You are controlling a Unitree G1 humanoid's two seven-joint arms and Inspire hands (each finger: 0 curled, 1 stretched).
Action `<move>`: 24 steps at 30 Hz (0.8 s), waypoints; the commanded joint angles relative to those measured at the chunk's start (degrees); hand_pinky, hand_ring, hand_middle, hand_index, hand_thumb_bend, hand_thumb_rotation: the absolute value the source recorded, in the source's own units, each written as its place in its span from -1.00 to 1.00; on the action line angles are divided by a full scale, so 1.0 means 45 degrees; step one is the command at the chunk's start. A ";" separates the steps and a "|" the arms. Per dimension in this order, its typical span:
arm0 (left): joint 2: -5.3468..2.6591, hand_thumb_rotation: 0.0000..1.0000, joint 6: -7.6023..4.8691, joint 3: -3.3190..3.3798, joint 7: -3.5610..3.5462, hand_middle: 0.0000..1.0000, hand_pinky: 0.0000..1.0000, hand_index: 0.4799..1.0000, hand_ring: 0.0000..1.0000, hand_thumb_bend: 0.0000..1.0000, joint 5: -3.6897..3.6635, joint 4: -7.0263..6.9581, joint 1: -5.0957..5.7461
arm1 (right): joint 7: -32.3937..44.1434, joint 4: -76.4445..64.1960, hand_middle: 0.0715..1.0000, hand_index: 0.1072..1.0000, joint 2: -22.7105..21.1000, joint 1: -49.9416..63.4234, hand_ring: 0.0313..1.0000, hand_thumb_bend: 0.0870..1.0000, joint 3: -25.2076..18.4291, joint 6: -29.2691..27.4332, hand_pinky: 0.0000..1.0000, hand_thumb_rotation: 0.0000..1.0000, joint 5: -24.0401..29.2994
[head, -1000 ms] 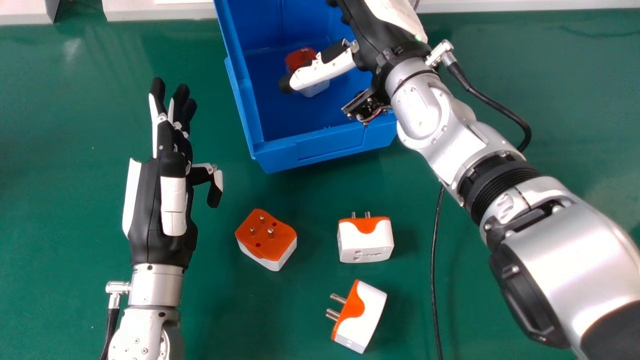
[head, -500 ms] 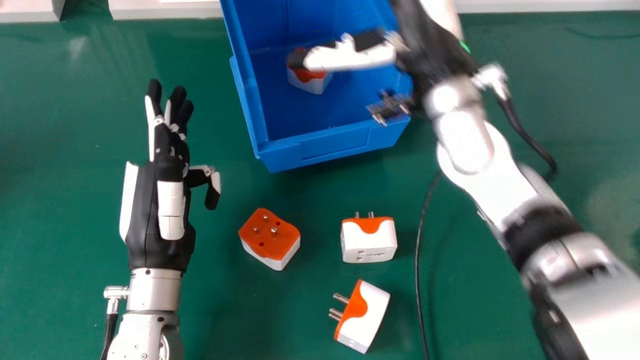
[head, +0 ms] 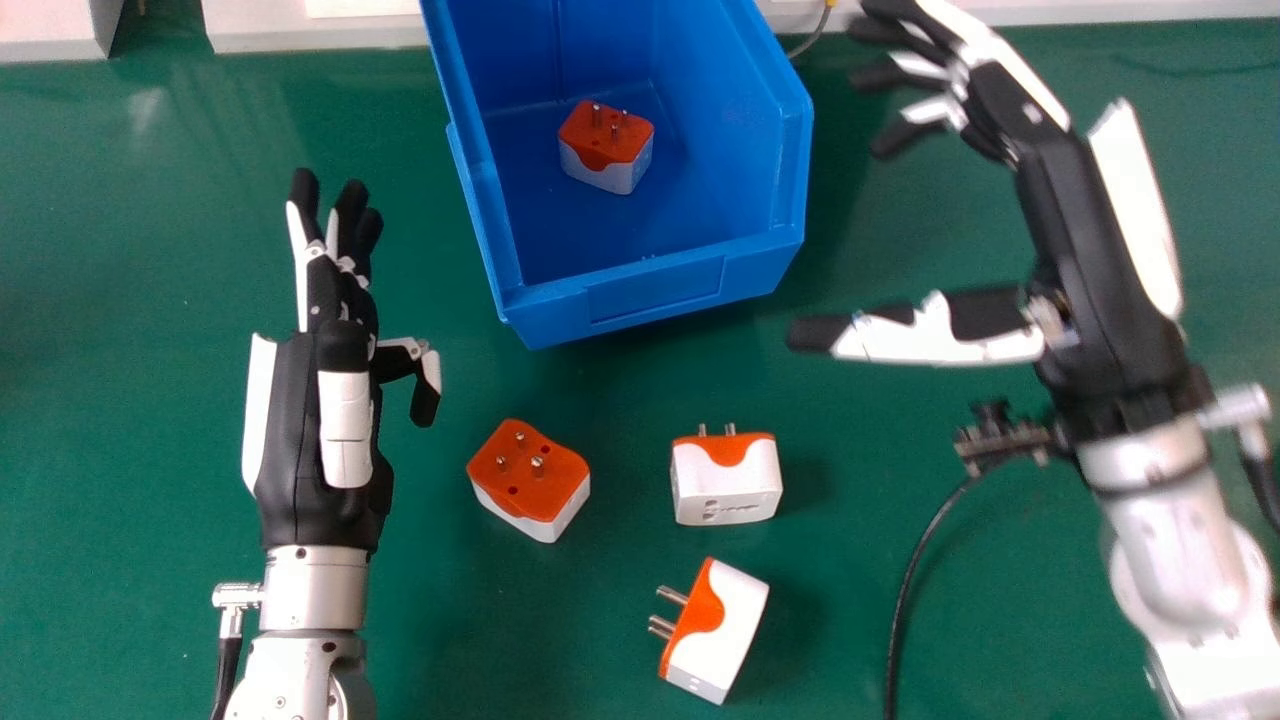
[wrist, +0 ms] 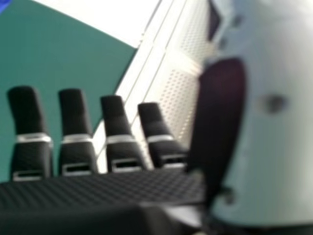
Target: Pick all objects and put in blue box
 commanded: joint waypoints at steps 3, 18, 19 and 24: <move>-0.0038 1.00 -0.0278 -0.0038 0.0111 1.00 -1.00 1.00 1.00 1.00 0.0147 -0.0218 0.0067 | -0.0239 -0.0656 0.53 0.54 0.0064 0.0970 0.37 1.00 -0.0584 -0.0591 0.08 -0.44 -0.0107; 0.0028 1.00 -0.0249 -0.0053 0.0119 1.00 -1.00 1.00 1.00 1.00 0.0237 -0.0316 0.0190 | 0.0449 -0.0404 0.52 0.54 0.0060 0.3584 0.37 1.00 -0.0694 -0.1109 0.07 -0.39 0.0344; 0.0026 1.00 -0.0240 -0.0055 0.0096 1.00 -1.00 1.00 1.00 1.00 0.0224 -0.0302 0.0180 | 0.0484 -0.0412 0.52 0.54 0.0097 0.3741 0.38 1.00 -0.0689 -0.1088 0.07 -0.39 0.0349; 0.0017 1.00 -0.0207 -0.0059 -0.0009 1.00 -1.00 1.00 1.00 1.00 0.0130 -0.0354 0.0184 | 0.0702 -0.0469 0.52 0.54 0.0306 0.4409 0.39 1.00 -0.0499 -0.0921 0.09 -0.38 0.0415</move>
